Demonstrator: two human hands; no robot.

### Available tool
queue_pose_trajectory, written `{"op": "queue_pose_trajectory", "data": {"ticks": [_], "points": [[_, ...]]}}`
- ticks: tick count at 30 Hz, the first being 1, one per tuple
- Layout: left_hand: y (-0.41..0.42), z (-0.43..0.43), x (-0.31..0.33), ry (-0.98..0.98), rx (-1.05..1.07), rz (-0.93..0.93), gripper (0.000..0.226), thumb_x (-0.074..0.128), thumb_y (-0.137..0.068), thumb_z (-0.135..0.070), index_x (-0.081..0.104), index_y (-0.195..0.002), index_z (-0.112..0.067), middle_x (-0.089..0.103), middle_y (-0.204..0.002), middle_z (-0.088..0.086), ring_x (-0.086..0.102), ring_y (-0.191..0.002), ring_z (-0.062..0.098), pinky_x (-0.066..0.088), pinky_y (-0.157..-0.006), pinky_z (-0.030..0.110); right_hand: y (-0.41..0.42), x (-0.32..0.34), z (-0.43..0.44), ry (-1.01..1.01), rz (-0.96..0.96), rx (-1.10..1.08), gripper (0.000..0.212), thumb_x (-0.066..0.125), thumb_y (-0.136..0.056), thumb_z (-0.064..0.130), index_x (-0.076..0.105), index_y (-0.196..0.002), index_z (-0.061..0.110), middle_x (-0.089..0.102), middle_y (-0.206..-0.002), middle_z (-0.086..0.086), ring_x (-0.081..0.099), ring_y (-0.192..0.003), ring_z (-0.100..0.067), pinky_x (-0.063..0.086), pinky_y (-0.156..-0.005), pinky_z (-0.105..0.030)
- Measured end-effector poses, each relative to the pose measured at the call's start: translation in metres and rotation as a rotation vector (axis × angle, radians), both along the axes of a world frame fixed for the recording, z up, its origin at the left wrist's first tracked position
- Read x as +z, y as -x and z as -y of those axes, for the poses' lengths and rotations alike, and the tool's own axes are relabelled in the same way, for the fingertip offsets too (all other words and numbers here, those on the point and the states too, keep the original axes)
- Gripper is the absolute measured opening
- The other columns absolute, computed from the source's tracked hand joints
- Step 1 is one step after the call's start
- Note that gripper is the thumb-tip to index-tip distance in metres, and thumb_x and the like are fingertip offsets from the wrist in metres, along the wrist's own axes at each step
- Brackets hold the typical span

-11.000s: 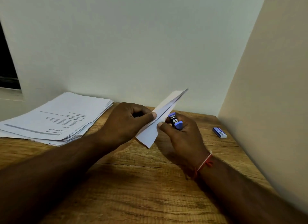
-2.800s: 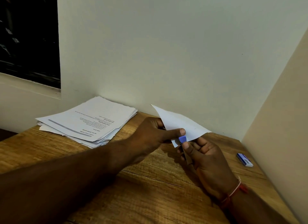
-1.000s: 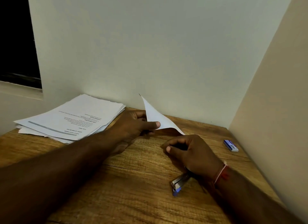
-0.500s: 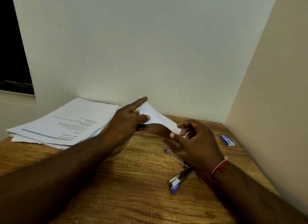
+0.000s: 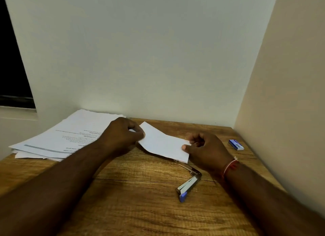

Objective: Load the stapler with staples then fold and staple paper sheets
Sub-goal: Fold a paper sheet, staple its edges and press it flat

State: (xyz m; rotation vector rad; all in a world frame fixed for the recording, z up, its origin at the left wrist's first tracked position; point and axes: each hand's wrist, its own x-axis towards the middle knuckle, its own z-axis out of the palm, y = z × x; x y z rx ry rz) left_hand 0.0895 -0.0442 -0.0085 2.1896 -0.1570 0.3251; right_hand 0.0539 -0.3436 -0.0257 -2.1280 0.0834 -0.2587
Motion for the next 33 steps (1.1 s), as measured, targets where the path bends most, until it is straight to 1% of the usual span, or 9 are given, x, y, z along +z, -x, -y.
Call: {"op": "queue_pose_trajectory", "data": {"ticks": [5, 8, 12, 14, 18, 21, 26, 30, 33], "points": [[-0.006, -0.008, -0.002, -0.030, 0.043, 0.083, 0.030, 0.089, -0.089, -0.025, 0.084, -0.117, -0.034, 0.079, -0.123, -0.011, 0.074, -0.108, 0.013, 0.062, -0.102, 0.042, 0.006, 0.004, -0.002, -0.070, 0.050, 0.033, 0.030, 0.090, -0.090, 0.024, 0.074, -0.114, 0.032, 0.074, -0.108, 0.011, 0.072, -0.100, -0.012, 0.065, -0.080, -0.028], [-0.004, -0.010, 0.007, 0.101, 0.119, 0.212, 0.057, 0.088, -0.091, -0.025, 0.066, -0.143, -0.033, 0.075, -0.116, -0.008, 0.073, -0.104, 0.012, 0.060, -0.096, 0.037, 0.008, 0.006, -0.004, -0.103, 0.096, 0.062, 0.022, 0.088, -0.091, 0.031, 0.077, -0.110, 0.031, 0.077, -0.103, 0.011, 0.073, -0.099, -0.010, 0.059, -0.076, -0.023], [-0.004, -0.016, 0.015, 0.265, 0.225, 0.271, 0.070, 0.085, -0.097, -0.028, 0.049, -0.157, -0.030, 0.068, -0.118, -0.004, 0.070, -0.101, 0.014, 0.054, -0.087, 0.029, 0.011, 0.006, -0.006, -0.049, 0.065, 0.103, 0.023, 0.089, -0.087, 0.047, 0.081, -0.094, 0.026, 0.079, -0.085, 0.002, 0.076, -0.088, -0.020, 0.066, -0.081, -0.040], [-0.005, -0.019, 0.014, 0.333, 0.241, 0.247, 0.068, 0.084, -0.099, -0.027, 0.049, -0.157, -0.029, 0.075, -0.114, -0.003, 0.074, -0.097, 0.013, 0.056, -0.083, 0.025, 0.016, 0.007, -0.007, -0.028, 0.026, 0.162, 0.030, 0.090, -0.084, 0.052, 0.082, -0.091, 0.025, 0.079, -0.082, -0.001, 0.077, -0.083, -0.021, 0.066, -0.077, -0.040], [-0.012, -0.028, 0.010, 0.327, 0.218, 0.155, 0.060, 0.090, -0.092, -0.034, 0.063, -0.145, -0.026, 0.082, -0.116, 0.007, 0.081, -0.099, 0.022, 0.066, -0.093, 0.043, 0.021, 0.012, -0.005, 0.109, -0.090, 0.311, 0.039, 0.094, -0.071, 0.061, 0.084, -0.093, 0.030, 0.081, -0.087, 0.002, 0.074, -0.083, -0.020, 0.061, -0.073, -0.034], [-0.015, -0.029, 0.006, 0.310, 0.161, 0.122, 0.061, 0.096, -0.079, -0.042, 0.073, -0.133, -0.024, 0.085, -0.107, 0.004, 0.083, -0.095, 0.023, 0.068, -0.094, 0.052, 0.018, 0.019, -0.002, 0.265, -0.126, 0.348, 0.018, 0.094, -0.083, 0.035, 0.083, -0.096, 0.031, 0.081, -0.086, 0.007, 0.075, -0.083, -0.013, 0.061, -0.073, -0.028], [-0.007, -0.014, 0.009, 0.243, 0.069, 0.253, 0.030, 0.095, -0.089, -0.023, 0.079, -0.114, -0.022, 0.086, -0.094, -0.004, 0.079, -0.081, 0.013, 0.067, -0.082, 0.036, 0.013, 0.019, 0.004, 0.339, -0.075, 0.211, 0.017, 0.085, -0.092, 0.022, 0.079, -0.104, 0.033, 0.078, -0.091, 0.009, 0.073, -0.086, -0.011, 0.062, -0.071, -0.027], [0.012, 0.007, 0.017, 0.218, -0.040, 0.328, 0.019, 0.095, -0.090, -0.023, 0.084, -0.106, -0.022, 0.083, -0.088, -0.009, 0.071, -0.073, -0.002, 0.055, -0.068, 0.015, 0.024, 0.024, -0.004, 0.305, 0.230, 0.052, 0.036, 0.094, -0.082, 0.044, 0.073, -0.109, 0.037, 0.073, -0.087, 0.011, 0.068, -0.079, -0.007, 0.049, -0.065, -0.020], [0.031, 0.027, 0.019, 0.215, -0.127, 0.369, 0.018, 0.095, -0.090, -0.025, 0.086, -0.105, -0.024, 0.084, -0.092, -0.011, 0.077, -0.081, 0.002, 0.058, -0.070, 0.016, 0.042, 0.030, -0.023, 0.141, 0.572, 0.122, 0.038, 0.093, -0.084, 0.034, 0.079, -0.119, 0.029, 0.076, -0.095, 0.016, 0.073, -0.089, -0.004, 0.058, -0.073, -0.015]]}}
